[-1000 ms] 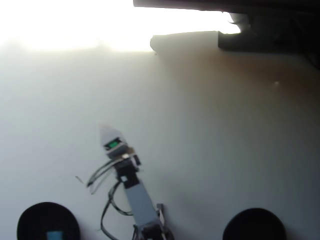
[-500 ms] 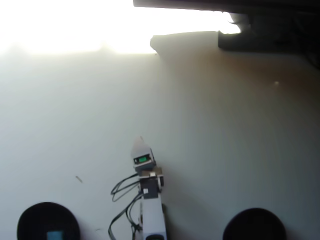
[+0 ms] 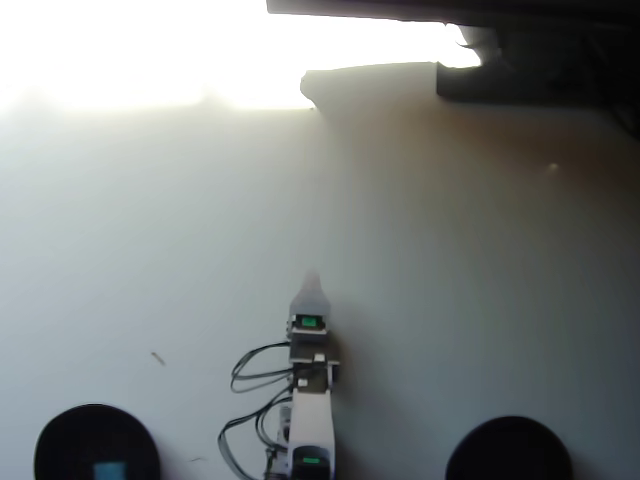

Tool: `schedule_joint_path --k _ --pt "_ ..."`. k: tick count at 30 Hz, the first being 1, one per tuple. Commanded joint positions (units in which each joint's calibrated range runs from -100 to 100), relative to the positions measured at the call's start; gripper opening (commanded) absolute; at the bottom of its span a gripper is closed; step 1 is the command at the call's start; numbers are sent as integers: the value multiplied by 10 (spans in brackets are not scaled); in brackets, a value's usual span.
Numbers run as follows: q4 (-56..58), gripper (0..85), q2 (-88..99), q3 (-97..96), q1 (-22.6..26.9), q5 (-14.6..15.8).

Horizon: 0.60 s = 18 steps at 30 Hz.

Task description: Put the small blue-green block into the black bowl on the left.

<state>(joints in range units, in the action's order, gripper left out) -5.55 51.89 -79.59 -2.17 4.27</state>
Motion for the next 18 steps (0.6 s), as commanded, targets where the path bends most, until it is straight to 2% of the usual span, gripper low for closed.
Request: schedule_joint_path --k 1,18 --pt "-45 478 -3 -26 8 0" --pt "-78 494 8 -68 9 1"
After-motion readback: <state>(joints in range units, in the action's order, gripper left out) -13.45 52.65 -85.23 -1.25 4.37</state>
